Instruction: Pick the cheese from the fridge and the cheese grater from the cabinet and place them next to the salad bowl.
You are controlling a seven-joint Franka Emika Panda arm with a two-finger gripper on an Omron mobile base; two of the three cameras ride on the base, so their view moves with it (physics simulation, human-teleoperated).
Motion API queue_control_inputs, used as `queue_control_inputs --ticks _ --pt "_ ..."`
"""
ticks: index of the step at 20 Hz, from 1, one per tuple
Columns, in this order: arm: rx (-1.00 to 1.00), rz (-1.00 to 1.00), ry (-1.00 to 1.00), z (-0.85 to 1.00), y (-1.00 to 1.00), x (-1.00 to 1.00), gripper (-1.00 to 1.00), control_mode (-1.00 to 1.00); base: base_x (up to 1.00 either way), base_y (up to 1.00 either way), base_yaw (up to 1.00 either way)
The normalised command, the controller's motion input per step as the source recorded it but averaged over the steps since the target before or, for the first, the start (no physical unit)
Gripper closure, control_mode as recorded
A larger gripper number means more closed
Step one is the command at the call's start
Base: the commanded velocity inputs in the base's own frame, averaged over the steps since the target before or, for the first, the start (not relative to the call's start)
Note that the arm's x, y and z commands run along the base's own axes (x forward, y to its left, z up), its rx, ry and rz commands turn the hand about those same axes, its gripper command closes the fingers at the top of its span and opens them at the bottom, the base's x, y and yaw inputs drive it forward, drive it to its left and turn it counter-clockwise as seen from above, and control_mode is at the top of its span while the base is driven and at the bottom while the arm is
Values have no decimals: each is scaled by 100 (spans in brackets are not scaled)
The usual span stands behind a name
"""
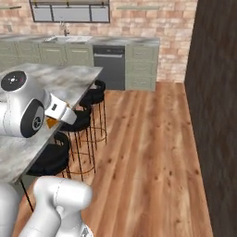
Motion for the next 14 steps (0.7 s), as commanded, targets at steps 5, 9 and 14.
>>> queue_control_inputs --ticks 5,9,14 --pt "0 0 0 0 0 0 100 100 74 -46 4" --pt "0 0 0 0 0 0 100 100 77 -37 5" --pt "0 0 0 0 0 0 100 100 79 -33 6"
